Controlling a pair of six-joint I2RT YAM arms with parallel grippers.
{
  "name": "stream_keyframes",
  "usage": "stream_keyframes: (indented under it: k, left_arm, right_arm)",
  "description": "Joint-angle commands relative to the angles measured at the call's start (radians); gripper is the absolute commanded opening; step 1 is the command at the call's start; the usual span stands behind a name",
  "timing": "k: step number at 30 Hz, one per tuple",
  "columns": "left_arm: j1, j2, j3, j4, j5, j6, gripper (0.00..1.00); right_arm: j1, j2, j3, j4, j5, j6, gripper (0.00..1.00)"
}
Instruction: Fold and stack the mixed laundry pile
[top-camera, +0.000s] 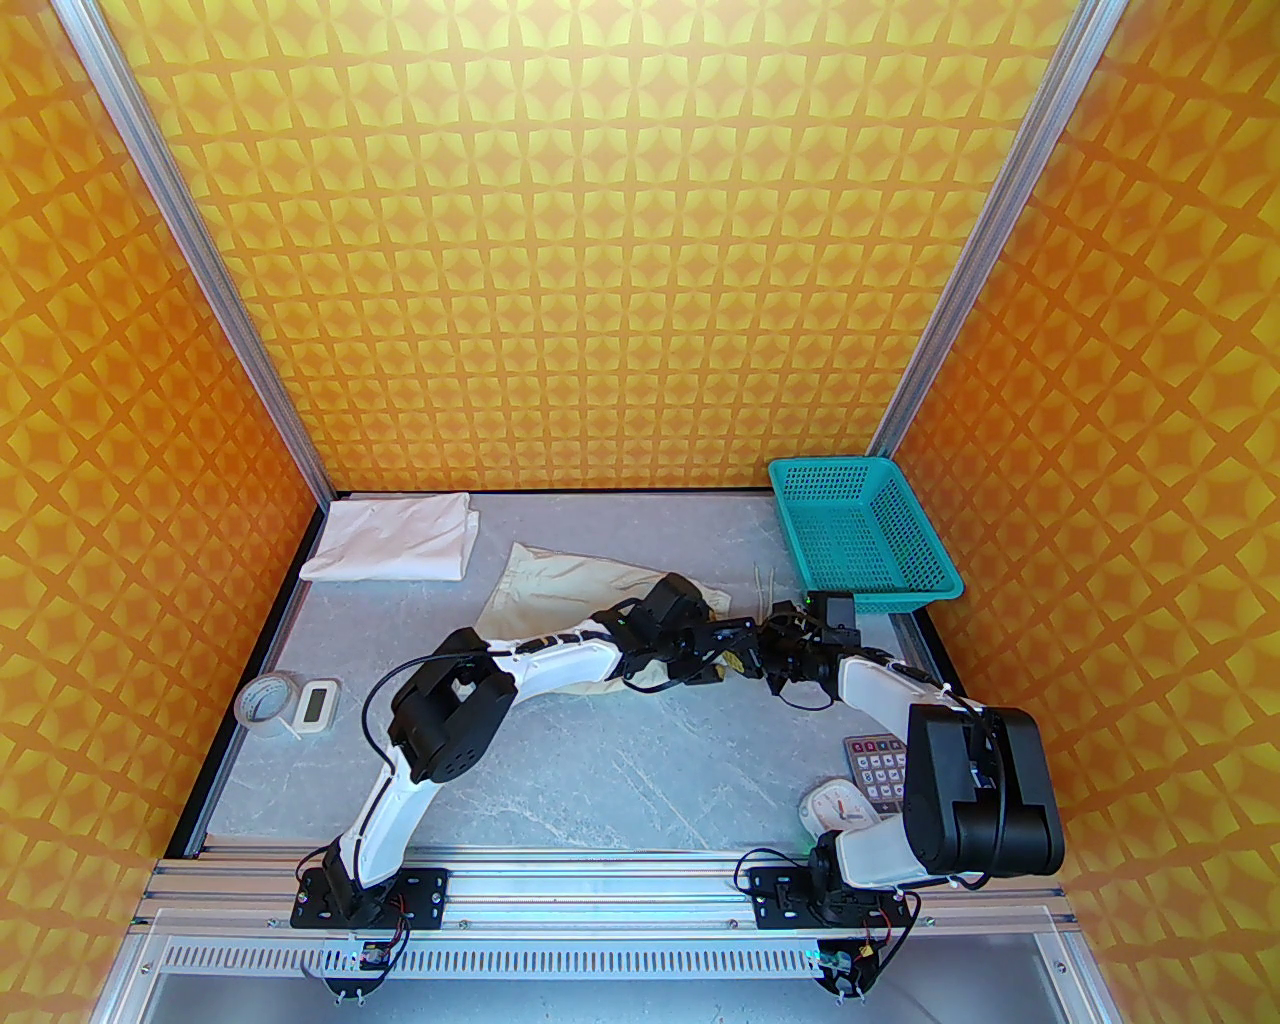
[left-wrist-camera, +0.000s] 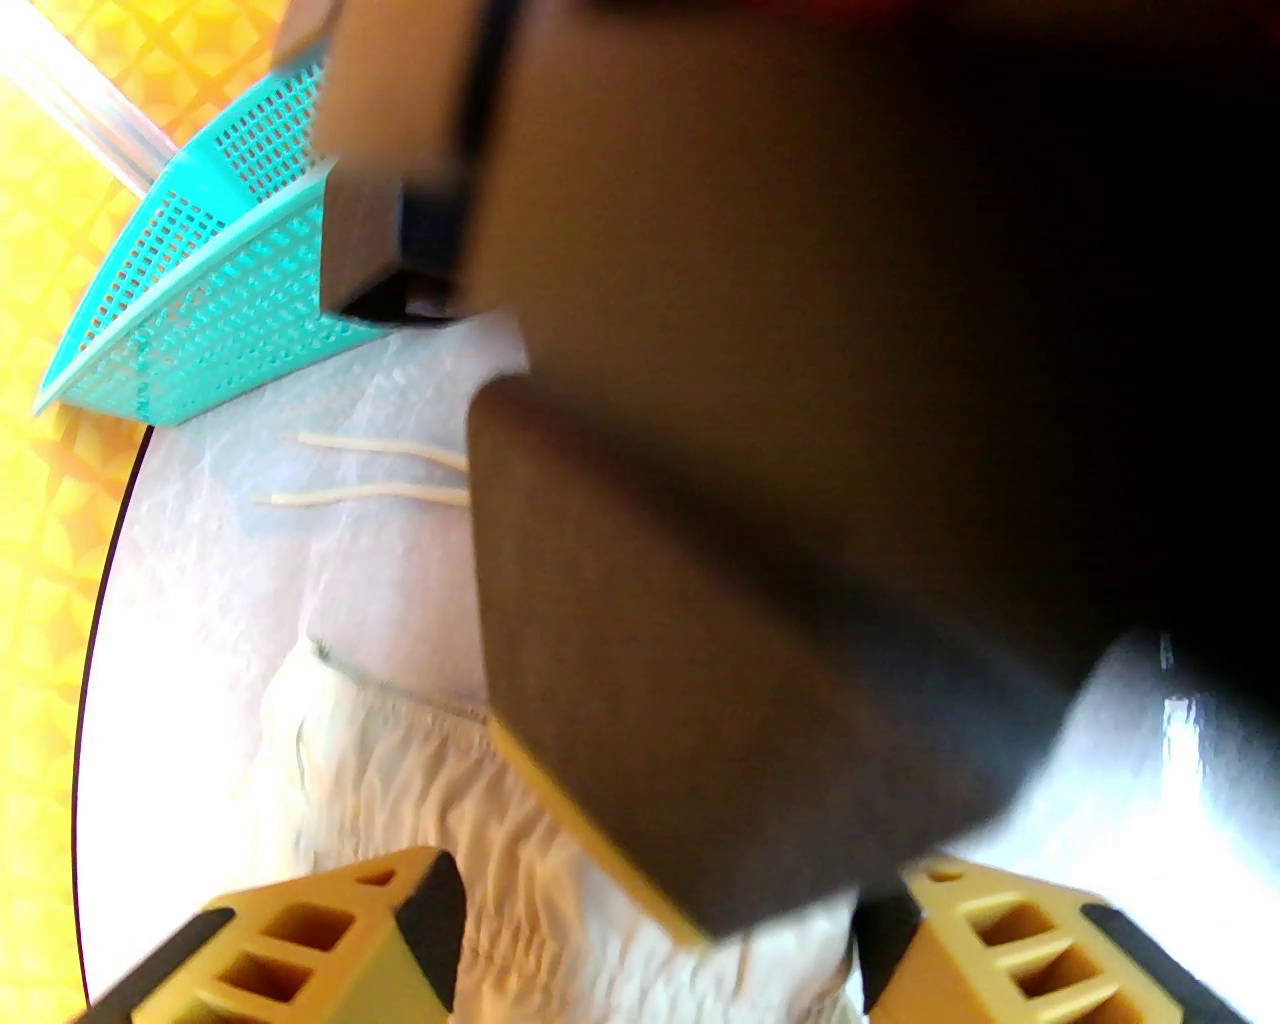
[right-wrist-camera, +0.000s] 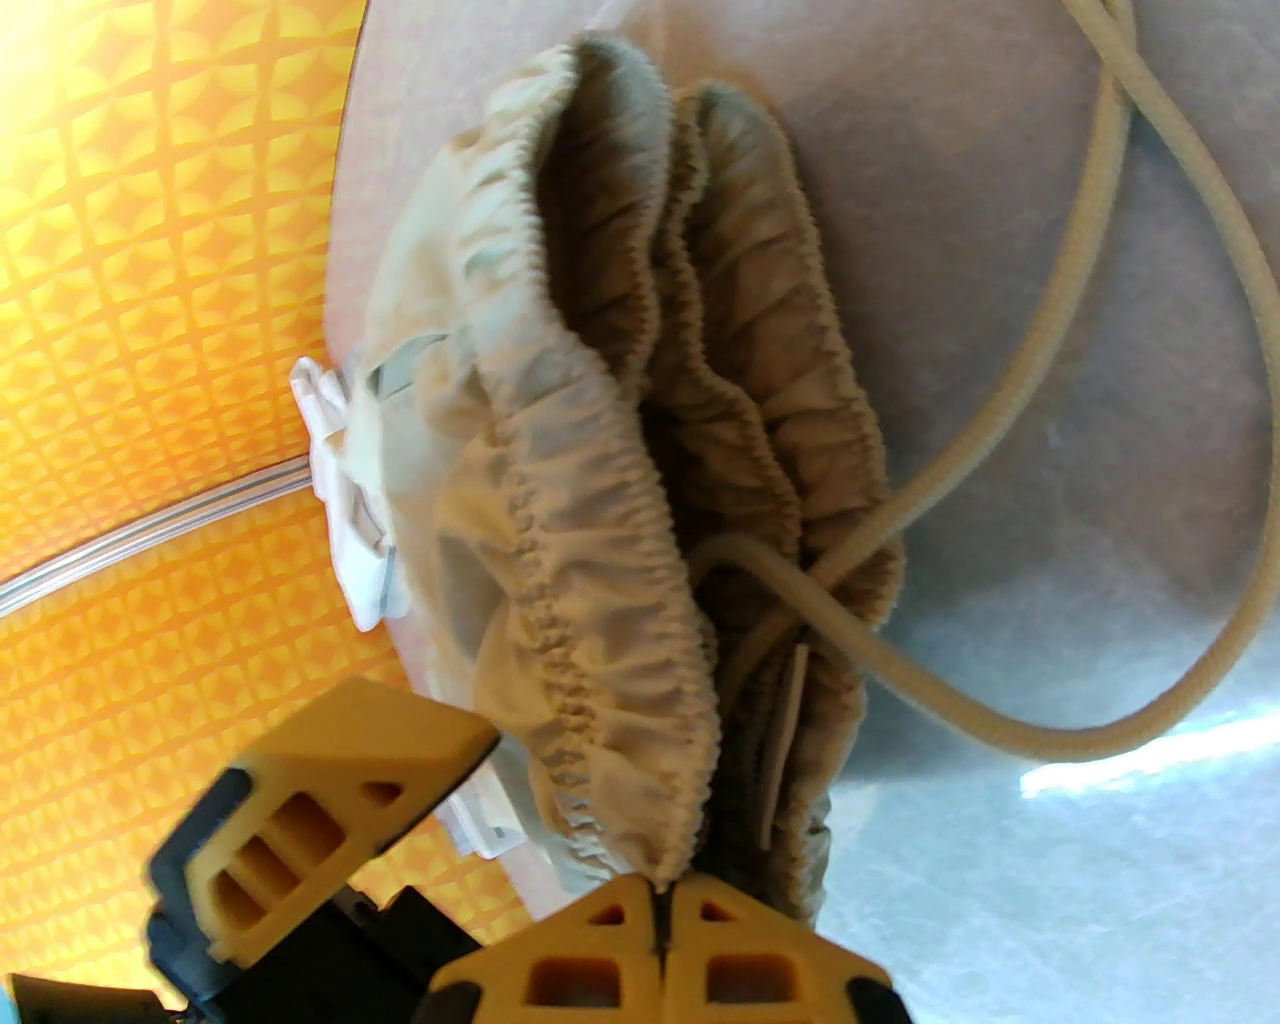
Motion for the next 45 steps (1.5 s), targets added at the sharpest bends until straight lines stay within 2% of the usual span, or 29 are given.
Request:
stream_keyframes:
  k: [1, 8, 15, 21, 24, 27, 29, 31, 34, 39, 45]
  left_arm:
    - [0.036, -0.017, -0.058, -0.032, -0.02, 0.004, 0.68]
    - [0.041, -0.021, -0.081, -0.021, -0.011, 0.009, 0.7]
    - [0.041, 0.01, -0.032, -0.046, -0.002, 0.017, 0.63]
    - [0.039, 0.017, -0.007, -0.065, 0.021, 0.008, 0.47]
    - [0.036, 0.022, 0.004, -0.069, 0.023, 0.005, 0.25]
    - [0.037, 0.015, -0.007, -0.059, 0.023, 0.001, 0.09]
    - [0.038, 0.007, -0.019, -0.053, 0.023, -0.001, 0.02]
    - [0.038, 0.001, -0.03, -0.048, 0.023, 0.001, 0.0]
    - [0.038, -0.003, -0.039, -0.046, 0.023, 0.002, 0.0]
    - [0.039, -0.022, -0.05, -0.039, 0.023, 0.003, 0.0]
    - [0.038, -0.051, -0.058, -0.021, 0.022, -0.006, 0.0]
  right_arm:
    - [-0.006, -0.007, -0.003, 0.082, -0.077, 0.042, 0.0]
    - [-0.006, -0.01, 0.008, 0.08, -0.078, 0.047, 0.0]
    - [-0.006, -0.022, 0.007, 0.075, -0.08, 0.052, 0.0]
    - [-0.006, -0.022, 0.006, 0.072, -0.072, 0.053, 0.0]
    - [-0.006, -0.024, 0.006, 0.068, -0.071, 0.05, 0.0]
    - [-0.008, -0.029, 0.01, 0.022, -0.062, 0.02, 0.19]
    - [-0.028, -0.04, 0.0, 0.004, -0.052, 0.01, 0.39]
    - [-0.06, -0.055, -0.021, 0.011, -0.058, 0.013, 0.56]
    - [-0.102, -0.066, -0.063, 0.067, -0.088, 0.056, 0.69]
    - [-0.106, -0.03, -0.153, 0.351, -0.117, 0.285, 0.8]
    - [-0.076, 0.026, -0.156, 0.462, -0.108, 0.369, 0.84]
